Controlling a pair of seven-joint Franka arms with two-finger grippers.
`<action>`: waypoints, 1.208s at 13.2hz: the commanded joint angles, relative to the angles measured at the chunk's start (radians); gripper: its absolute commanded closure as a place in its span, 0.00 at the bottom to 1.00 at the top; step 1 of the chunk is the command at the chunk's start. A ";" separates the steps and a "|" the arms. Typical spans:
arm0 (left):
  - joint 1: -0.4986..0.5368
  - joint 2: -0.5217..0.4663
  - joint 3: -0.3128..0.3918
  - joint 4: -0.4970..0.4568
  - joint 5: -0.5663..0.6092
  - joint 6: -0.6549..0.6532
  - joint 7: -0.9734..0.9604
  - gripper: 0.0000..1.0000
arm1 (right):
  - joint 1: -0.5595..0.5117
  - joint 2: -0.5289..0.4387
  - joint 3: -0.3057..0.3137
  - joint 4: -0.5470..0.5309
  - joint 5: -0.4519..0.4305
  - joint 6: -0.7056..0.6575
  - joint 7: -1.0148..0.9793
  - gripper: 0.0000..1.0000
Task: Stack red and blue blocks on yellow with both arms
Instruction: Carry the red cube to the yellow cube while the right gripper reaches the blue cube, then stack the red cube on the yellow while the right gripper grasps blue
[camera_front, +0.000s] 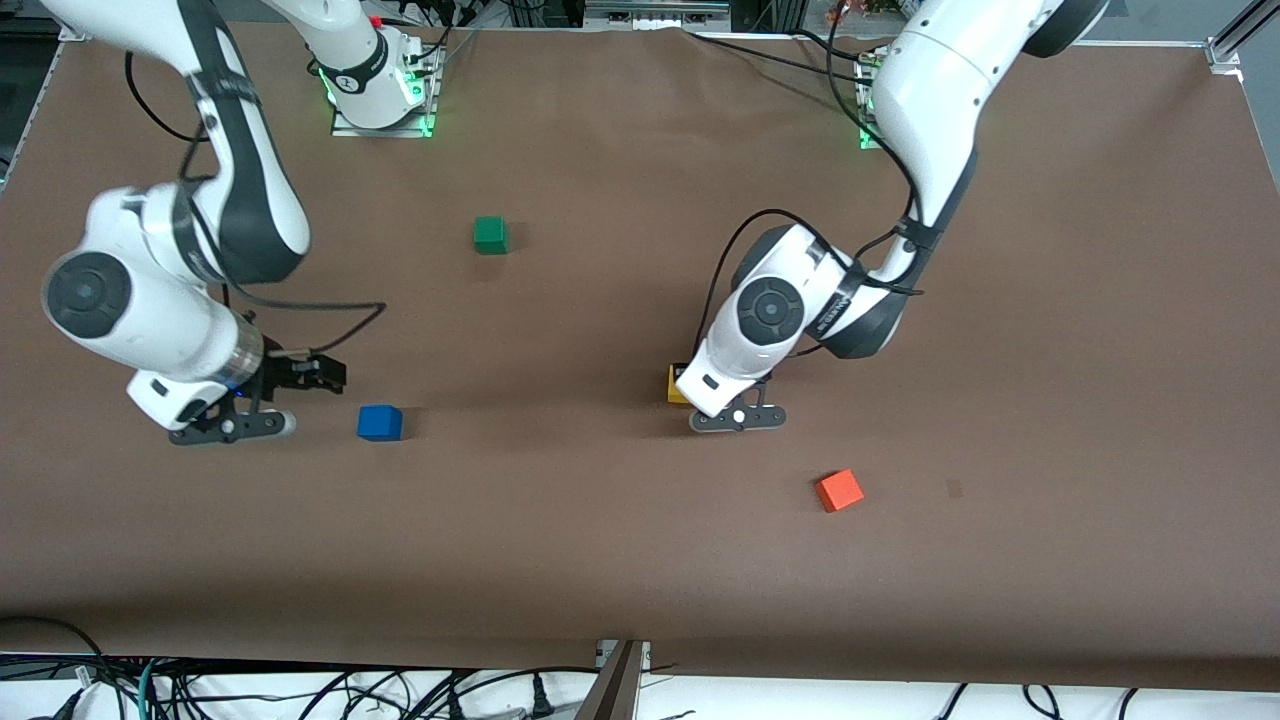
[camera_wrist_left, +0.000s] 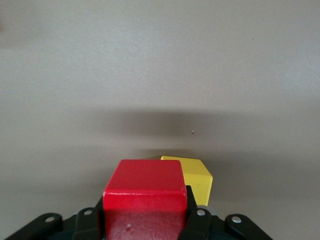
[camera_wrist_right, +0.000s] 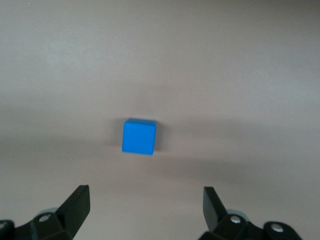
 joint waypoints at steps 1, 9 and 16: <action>-0.107 0.052 0.082 0.089 0.011 -0.029 -0.023 1.00 | -0.008 0.037 0.013 -0.027 0.025 0.088 -0.002 0.00; -0.161 0.061 0.111 0.091 0.024 -0.029 -0.026 1.00 | 0.001 0.197 0.021 -0.152 0.057 0.444 0.000 0.02; -0.170 0.057 0.108 0.073 0.059 -0.034 -0.029 1.00 | 0.003 0.194 0.022 -0.143 0.057 0.441 0.009 0.54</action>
